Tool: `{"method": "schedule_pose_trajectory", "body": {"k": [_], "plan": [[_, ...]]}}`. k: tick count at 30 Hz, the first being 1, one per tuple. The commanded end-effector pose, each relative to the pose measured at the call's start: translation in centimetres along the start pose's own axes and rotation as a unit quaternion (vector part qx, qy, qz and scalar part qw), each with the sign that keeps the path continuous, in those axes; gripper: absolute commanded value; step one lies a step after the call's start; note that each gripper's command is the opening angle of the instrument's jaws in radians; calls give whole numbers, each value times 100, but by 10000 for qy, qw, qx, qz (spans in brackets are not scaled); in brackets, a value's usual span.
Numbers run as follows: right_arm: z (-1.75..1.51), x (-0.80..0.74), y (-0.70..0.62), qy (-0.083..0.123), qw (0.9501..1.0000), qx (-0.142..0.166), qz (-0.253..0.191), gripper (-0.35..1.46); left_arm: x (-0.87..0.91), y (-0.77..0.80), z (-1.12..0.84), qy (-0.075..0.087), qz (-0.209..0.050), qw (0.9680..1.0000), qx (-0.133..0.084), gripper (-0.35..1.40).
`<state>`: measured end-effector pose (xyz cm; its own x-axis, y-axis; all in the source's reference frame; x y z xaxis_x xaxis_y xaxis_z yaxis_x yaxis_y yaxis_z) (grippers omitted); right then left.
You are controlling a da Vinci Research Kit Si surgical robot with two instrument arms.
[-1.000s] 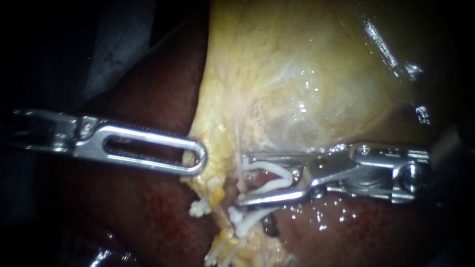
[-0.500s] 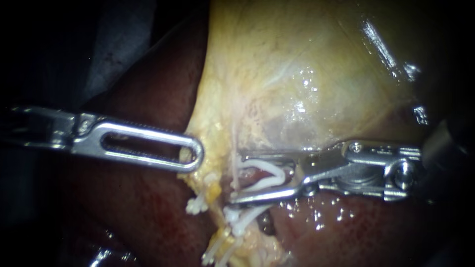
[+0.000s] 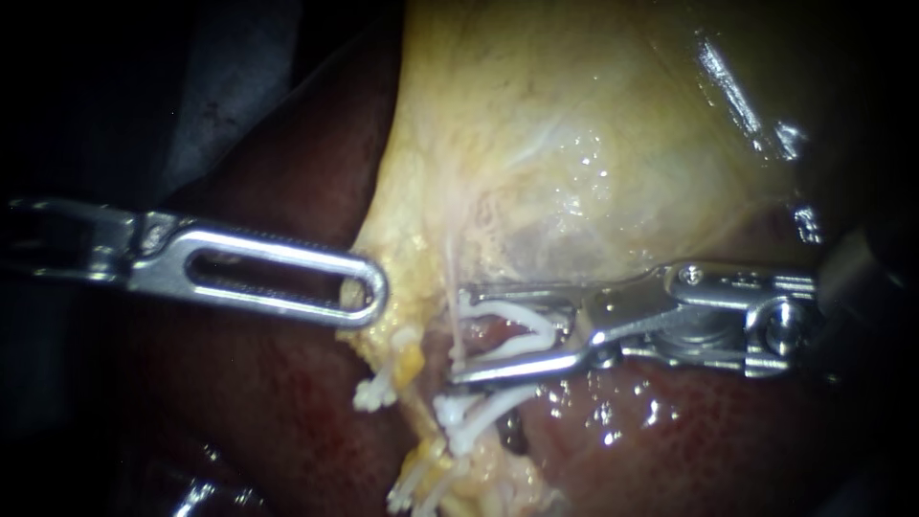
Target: Clipping third clip right tube
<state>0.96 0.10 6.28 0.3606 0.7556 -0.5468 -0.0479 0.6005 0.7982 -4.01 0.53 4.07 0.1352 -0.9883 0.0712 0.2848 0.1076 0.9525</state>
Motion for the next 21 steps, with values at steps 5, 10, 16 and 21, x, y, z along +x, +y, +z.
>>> {"method": "schedule_pose_trajectory", "body": {"k": [5,10,16,21], "plan": [[5,1,-8,-6,10000,7,2,56,-2,5,-1,-11,3,10000,-9,-35],[8,4,-23,66,9999,77,86,53,-6,16,-5,-41,13,10000,-37,-35],[10,11,-32,393,9988,266,134,52,-9,26,-8,-63,21,10000,-57,-35],[8,20,-32,452,9984,294,158,51,-9,28,-9,-62,22,10000,-57,-35]]}}
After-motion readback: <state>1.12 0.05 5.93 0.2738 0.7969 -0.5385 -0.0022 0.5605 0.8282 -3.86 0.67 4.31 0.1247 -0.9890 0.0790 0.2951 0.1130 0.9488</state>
